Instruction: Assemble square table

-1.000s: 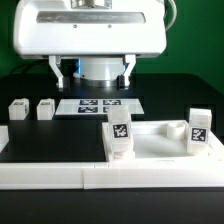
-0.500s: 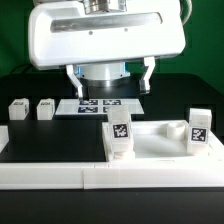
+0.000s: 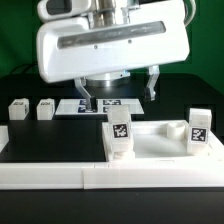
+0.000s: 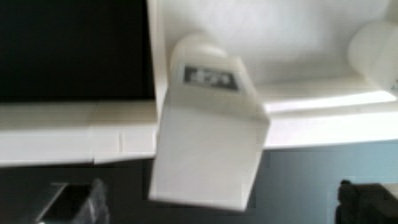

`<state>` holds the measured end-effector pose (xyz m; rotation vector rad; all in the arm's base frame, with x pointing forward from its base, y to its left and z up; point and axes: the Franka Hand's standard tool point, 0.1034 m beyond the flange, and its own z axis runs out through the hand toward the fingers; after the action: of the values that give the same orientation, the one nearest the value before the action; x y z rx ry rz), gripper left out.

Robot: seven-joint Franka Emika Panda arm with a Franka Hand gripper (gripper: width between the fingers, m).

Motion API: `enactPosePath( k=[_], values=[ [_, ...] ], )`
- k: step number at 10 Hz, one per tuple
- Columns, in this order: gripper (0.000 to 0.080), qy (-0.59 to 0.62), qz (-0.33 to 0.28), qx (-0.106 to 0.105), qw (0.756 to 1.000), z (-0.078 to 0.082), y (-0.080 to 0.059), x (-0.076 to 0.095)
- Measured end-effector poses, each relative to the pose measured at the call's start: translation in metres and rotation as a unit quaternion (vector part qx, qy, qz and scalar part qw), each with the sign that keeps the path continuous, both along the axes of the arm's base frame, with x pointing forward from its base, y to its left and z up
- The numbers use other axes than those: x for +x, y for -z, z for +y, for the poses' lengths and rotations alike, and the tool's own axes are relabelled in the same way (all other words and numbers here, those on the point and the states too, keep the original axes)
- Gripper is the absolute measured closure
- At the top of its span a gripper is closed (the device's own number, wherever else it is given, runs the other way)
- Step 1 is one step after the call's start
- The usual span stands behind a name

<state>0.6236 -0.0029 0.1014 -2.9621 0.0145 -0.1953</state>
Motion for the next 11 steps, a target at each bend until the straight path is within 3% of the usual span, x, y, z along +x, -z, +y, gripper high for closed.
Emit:
enactPosePath(
  k=[1, 2, 5, 9, 11],
  values=[
    [0.0150, 0.001, 0.032, 0.014, 0.999, 0.003, 0.005, 0.003],
    [0.0150, 0.004, 0.037, 0.016, 0.999, 0.005, 0.008, 0.011],
    [0.0150, 0.004, 0.036, 0.016, 0.999, 0.008, 0.020, 0.013],
    [0.0150, 0.009, 0.039, 0.017, 0.999, 0.006, 0.019, 0.012],
    [0.0150, 0.076, 0.085, 0.014, 0.993, -0.002, 0.018, -0.002]
  ],
)
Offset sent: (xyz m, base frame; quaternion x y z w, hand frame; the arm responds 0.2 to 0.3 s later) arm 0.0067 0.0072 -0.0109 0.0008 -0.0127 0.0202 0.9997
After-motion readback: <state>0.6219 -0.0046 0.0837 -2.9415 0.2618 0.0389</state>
